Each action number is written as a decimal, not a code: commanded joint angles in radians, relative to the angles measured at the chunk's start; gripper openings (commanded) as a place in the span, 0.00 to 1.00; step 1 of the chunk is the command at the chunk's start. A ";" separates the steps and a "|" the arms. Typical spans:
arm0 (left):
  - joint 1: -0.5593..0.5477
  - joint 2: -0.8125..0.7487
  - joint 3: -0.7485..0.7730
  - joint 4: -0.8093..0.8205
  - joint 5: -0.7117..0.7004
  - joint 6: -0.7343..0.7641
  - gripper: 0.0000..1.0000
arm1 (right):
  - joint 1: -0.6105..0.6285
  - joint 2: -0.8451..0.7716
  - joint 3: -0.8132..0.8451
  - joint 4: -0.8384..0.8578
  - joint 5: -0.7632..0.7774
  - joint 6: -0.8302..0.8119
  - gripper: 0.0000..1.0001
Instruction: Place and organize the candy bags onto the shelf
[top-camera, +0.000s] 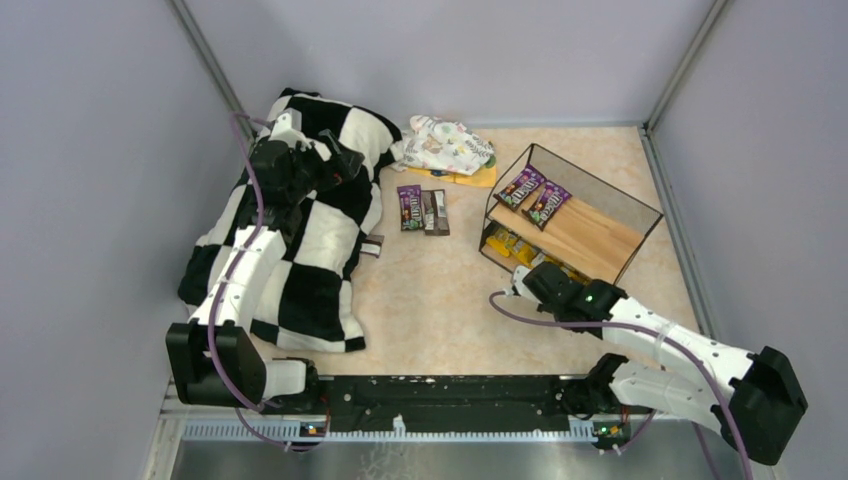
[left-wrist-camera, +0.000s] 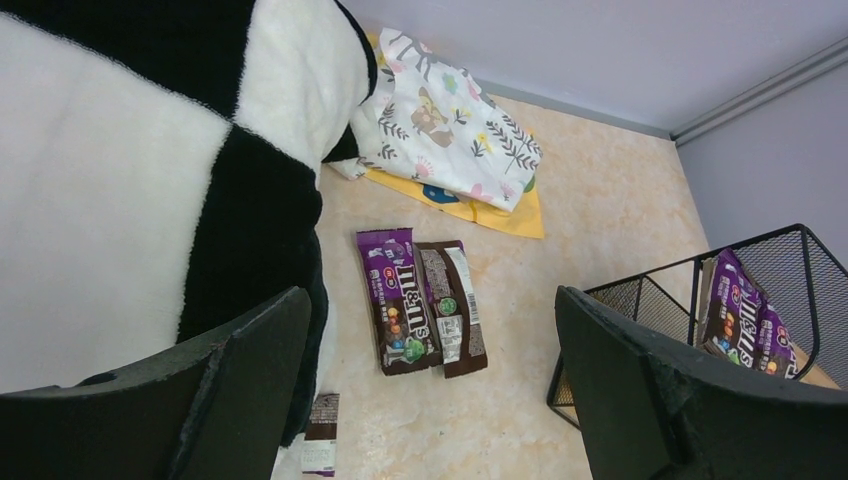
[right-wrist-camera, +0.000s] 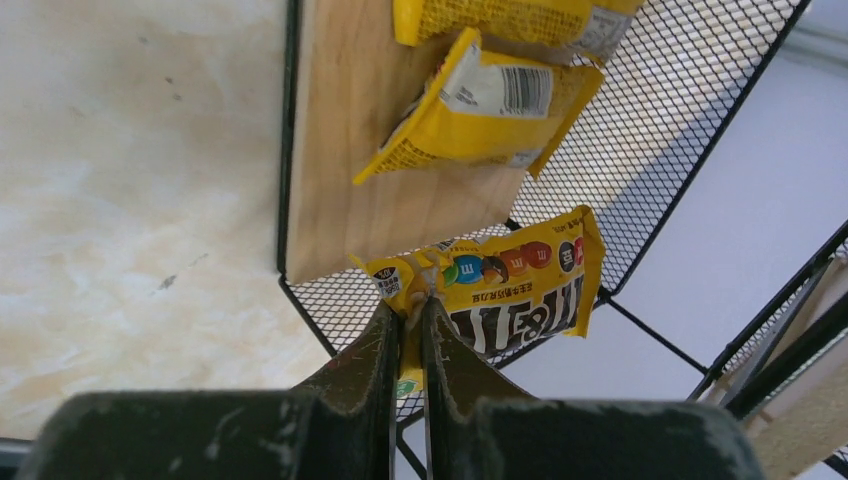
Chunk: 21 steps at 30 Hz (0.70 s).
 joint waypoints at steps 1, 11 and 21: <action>0.005 0.004 0.031 0.053 0.032 -0.019 0.98 | -0.042 -0.042 -0.016 0.077 0.059 -0.057 0.00; 0.005 0.008 0.029 0.060 0.051 -0.033 0.98 | -0.101 0.053 -0.041 0.193 0.077 -0.111 0.00; 0.004 0.011 0.030 0.061 0.054 -0.034 0.98 | -0.114 0.151 -0.069 0.277 0.091 -0.087 0.00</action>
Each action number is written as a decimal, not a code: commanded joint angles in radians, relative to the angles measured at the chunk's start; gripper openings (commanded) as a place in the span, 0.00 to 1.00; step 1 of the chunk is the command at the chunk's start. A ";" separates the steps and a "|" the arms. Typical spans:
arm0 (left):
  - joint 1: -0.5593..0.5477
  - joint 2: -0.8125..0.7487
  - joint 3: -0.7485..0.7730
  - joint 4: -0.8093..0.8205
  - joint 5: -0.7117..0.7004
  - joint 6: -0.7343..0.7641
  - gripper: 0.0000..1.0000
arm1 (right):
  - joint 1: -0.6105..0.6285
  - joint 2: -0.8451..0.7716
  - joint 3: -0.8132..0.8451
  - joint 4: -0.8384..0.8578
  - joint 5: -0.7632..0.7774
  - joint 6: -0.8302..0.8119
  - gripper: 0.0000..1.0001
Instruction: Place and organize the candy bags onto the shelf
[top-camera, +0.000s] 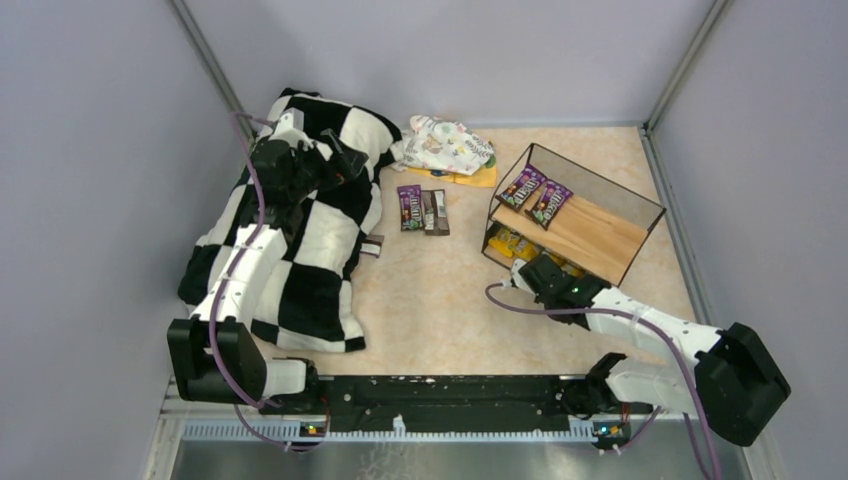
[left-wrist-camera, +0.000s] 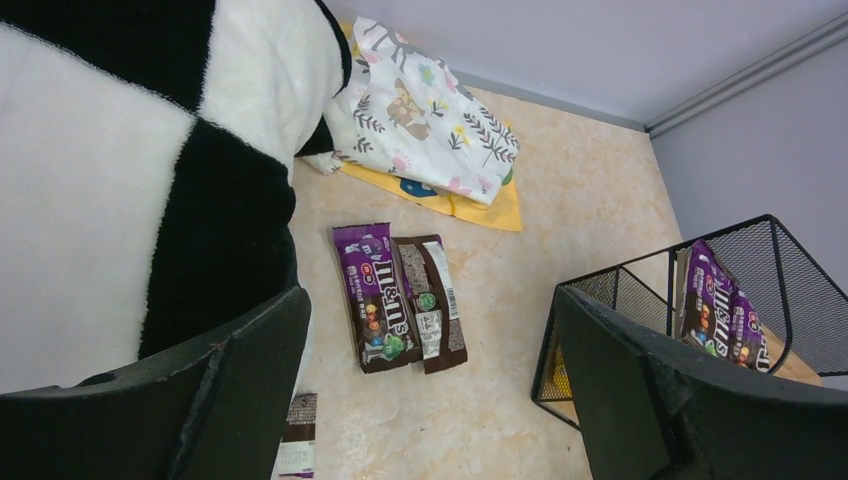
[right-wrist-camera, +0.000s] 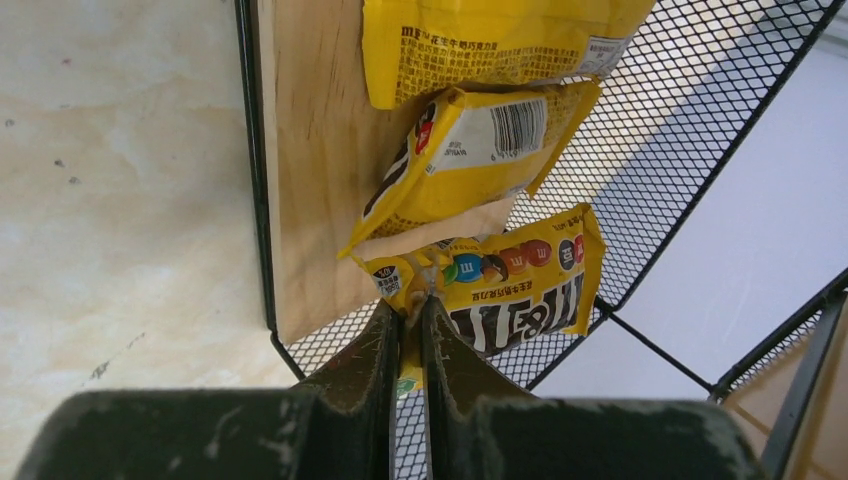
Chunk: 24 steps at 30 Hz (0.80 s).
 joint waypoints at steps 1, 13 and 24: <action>0.004 -0.004 0.031 0.042 0.007 0.001 0.98 | -0.014 0.030 -0.015 0.072 0.044 0.001 0.00; 0.004 -0.007 0.031 0.045 0.024 -0.007 0.98 | -0.015 0.049 -0.064 0.171 0.198 -0.061 0.11; 0.005 -0.012 0.033 0.044 0.022 -0.006 0.98 | -0.014 0.050 -0.037 0.125 0.162 -0.037 0.37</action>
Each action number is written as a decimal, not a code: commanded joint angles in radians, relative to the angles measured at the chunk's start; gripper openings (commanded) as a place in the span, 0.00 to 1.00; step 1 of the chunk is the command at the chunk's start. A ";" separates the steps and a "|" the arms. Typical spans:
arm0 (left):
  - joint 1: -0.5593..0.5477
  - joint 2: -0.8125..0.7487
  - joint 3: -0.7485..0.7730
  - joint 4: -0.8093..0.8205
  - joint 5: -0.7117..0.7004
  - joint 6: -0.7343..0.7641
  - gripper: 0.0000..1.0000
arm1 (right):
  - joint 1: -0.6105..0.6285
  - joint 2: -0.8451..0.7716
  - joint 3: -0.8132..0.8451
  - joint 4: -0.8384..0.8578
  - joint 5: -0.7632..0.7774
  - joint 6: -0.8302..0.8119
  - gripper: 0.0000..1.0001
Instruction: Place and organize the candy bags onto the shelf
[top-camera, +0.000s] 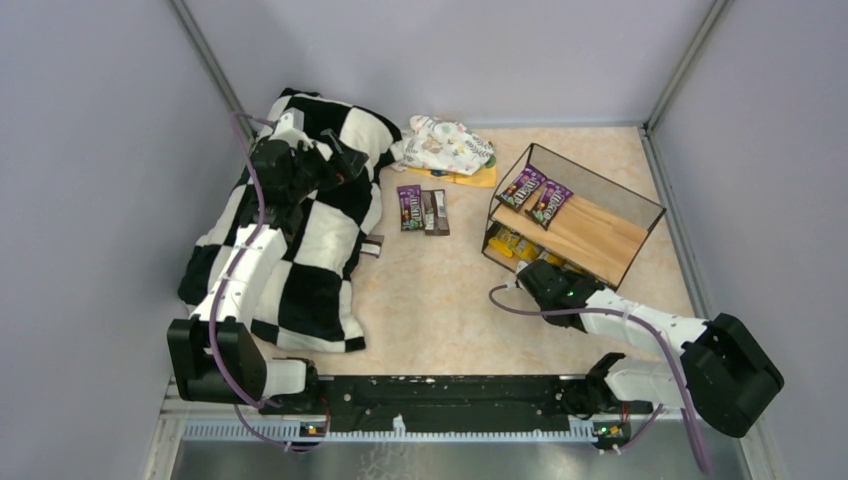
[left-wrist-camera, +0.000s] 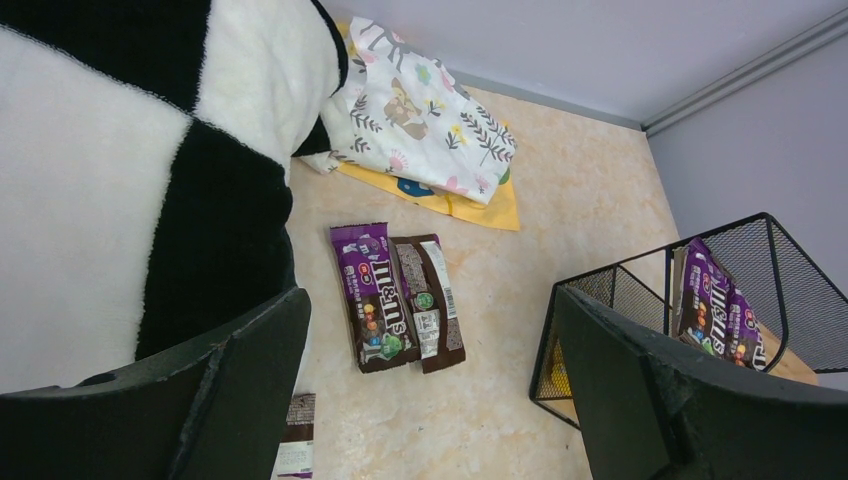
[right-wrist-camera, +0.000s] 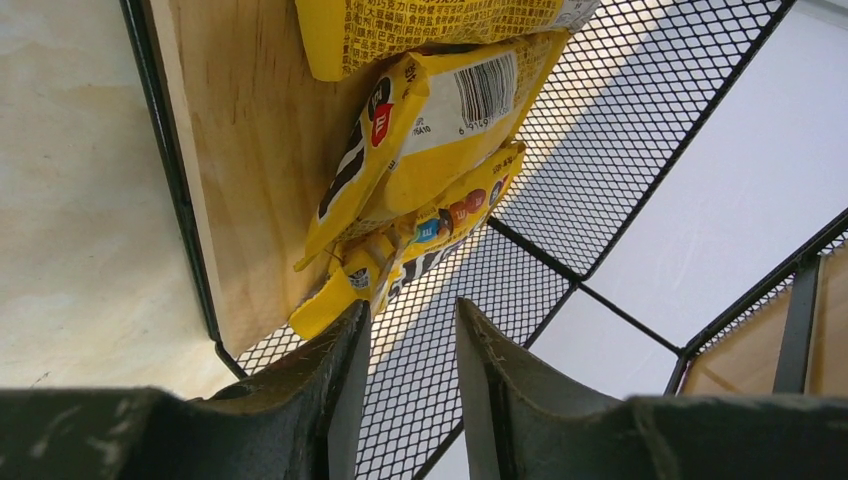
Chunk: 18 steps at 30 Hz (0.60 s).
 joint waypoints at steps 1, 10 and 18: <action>0.005 -0.012 0.033 0.042 0.014 -0.004 0.98 | -0.004 -0.024 0.032 -0.005 -0.015 0.004 0.37; 0.005 -0.010 0.034 0.040 0.009 0.001 0.98 | 0.120 -0.257 0.025 -0.044 -0.198 0.000 0.58; 0.005 0.003 0.034 0.041 0.017 0.007 0.98 | 0.237 -0.416 0.080 -0.234 -0.554 -0.002 0.68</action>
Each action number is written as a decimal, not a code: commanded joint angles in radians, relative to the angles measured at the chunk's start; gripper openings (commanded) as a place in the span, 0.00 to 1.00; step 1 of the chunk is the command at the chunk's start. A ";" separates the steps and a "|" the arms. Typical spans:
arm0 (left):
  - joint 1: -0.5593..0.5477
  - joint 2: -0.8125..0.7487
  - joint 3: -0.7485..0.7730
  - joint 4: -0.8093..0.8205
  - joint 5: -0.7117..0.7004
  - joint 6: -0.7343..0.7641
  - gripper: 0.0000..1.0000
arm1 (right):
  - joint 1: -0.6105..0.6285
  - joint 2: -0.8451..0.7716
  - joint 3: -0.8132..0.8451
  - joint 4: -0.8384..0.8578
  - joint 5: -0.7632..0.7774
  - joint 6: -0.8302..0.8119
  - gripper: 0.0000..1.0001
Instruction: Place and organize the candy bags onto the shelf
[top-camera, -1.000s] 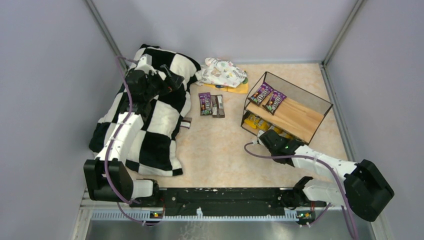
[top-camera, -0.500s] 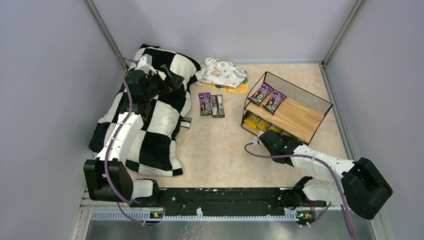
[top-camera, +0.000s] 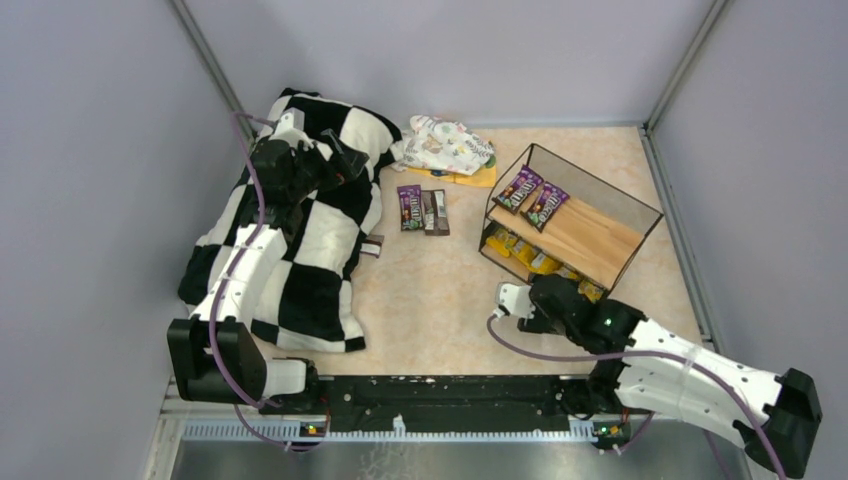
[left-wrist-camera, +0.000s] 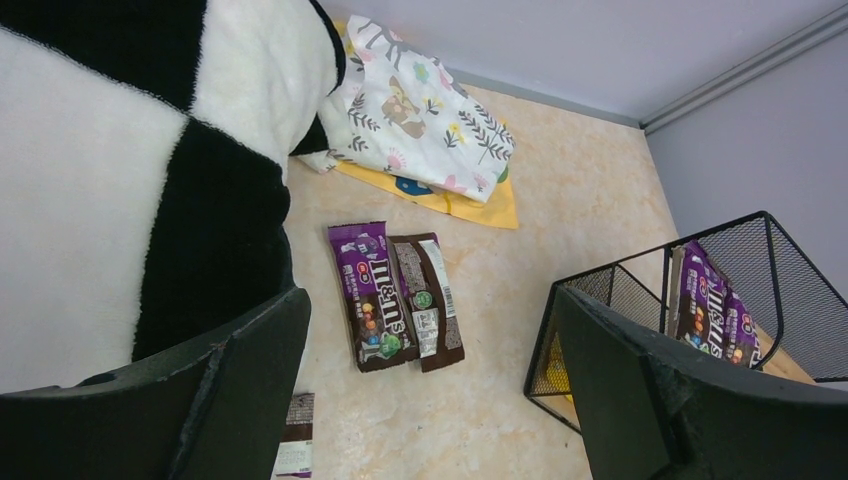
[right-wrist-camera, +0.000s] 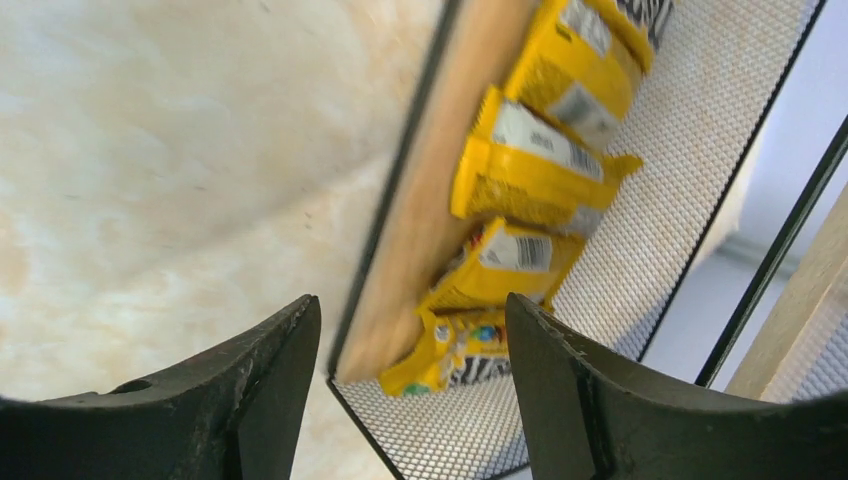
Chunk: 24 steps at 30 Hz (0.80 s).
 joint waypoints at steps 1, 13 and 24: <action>0.005 0.005 0.035 0.041 0.008 0.011 0.98 | 0.033 -0.042 0.050 -0.063 -0.188 0.006 0.68; 0.005 0.014 0.039 0.026 -0.035 0.040 0.98 | 0.066 0.078 0.178 0.400 -0.396 0.282 0.84; 0.021 0.011 0.048 0.007 -0.060 0.062 0.98 | 0.255 0.727 0.571 0.618 0.047 0.505 0.99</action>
